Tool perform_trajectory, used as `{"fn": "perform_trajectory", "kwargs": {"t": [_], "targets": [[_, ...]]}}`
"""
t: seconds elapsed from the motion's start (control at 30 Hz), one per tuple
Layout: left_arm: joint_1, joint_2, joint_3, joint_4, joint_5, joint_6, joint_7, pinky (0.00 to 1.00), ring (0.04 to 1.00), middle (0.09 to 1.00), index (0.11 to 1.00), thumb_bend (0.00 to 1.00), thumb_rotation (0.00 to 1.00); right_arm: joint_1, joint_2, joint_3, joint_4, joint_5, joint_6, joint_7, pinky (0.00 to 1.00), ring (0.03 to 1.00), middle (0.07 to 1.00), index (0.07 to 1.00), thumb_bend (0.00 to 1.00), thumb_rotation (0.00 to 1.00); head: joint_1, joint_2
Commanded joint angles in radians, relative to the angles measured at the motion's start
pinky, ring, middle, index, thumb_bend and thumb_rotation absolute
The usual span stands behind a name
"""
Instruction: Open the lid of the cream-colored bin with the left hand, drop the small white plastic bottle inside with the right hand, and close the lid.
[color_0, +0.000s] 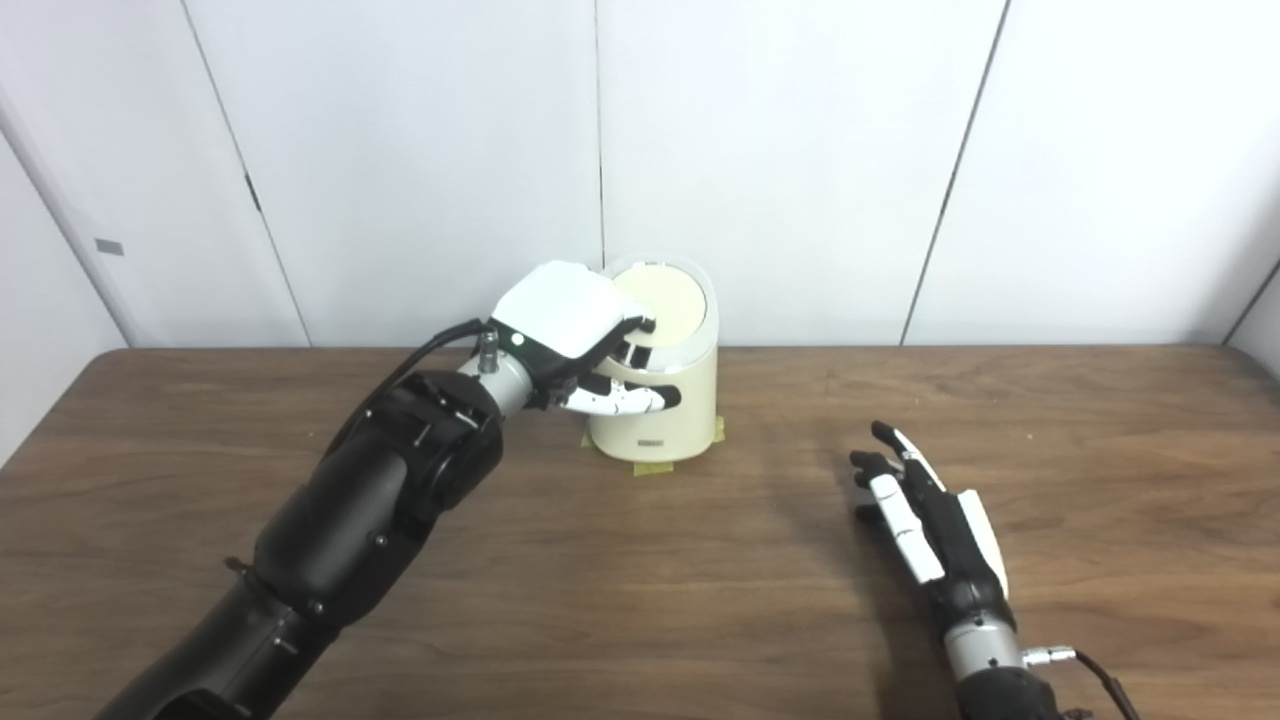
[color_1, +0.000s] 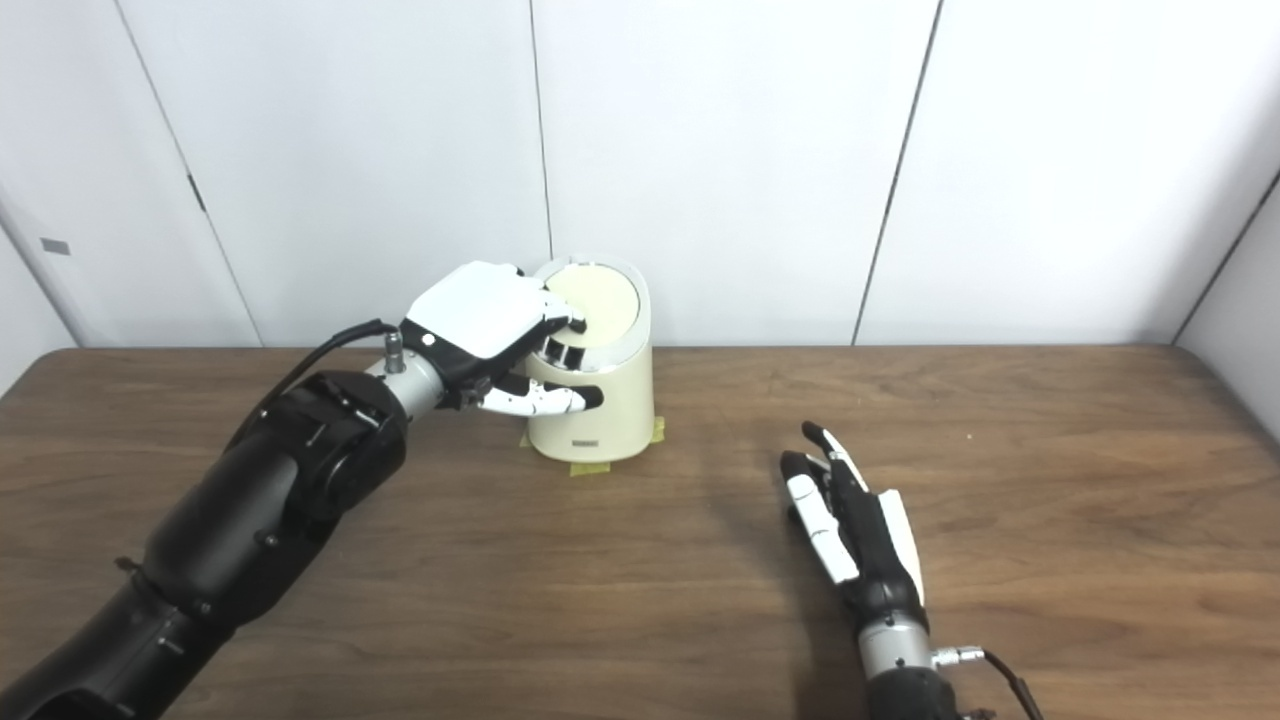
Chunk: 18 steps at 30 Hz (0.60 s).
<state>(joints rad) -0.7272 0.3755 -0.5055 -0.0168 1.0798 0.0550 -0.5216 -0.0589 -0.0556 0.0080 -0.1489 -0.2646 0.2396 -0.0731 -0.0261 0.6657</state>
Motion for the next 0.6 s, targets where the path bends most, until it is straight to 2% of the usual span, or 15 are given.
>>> {"fn": "perform_trajectory", "kwargs": {"t": [0.0, 0.27, 0.43, 0.57], "targets": [[-0.028, -0.003, -0.015, 0.010, 0.005, -0.021, -0.034, 0.94, 0.893, 0.846, 0.807, 0.56, 0.94, -0.021, -0.003, -0.012, -0.019, -0.004, 0.007, -0.011, 0.71, 0.808, 0.814, 0.904, 0.42, 0.94, -0.002, 0.001], [-0.030, -0.001, -0.021, 0.009, 0.006, -0.023, -0.043, 0.94, 0.884, 0.842, 0.799, 0.57, 0.97, -0.021, -0.002, -0.010, -0.028, -0.012, 0.022, -0.015, 0.69, 0.806, 0.810, 0.898, 0.43, 0.94, -0.005, 0.003], [-0.028, -0.004, -0.014, -0.002, 0.002, -0.013, -0.046, 0.93, 0.886, 0.842, 0.802, 0.57, 0.96, -0.021, -0.006, -0.012, -0.028, -0.010, 0.023, -0.013, 0.69, 0.801, 0.808, 0.901, 0.43, 0.93, -0.009, 0.003], [-0.022, -0.007, 0.000, -0.020, 0.001, -0.015, -0.016, 0.91, 0.871, 0.836, 0.797, 0.56, 0.94, -0.019, -0.006, -0.014, -0.032, -0.006, 0.025, -0.012, 0.69, 0.804, 0.808, 0.900, 0.43, 0.93, -0.007, 0.003]]}}
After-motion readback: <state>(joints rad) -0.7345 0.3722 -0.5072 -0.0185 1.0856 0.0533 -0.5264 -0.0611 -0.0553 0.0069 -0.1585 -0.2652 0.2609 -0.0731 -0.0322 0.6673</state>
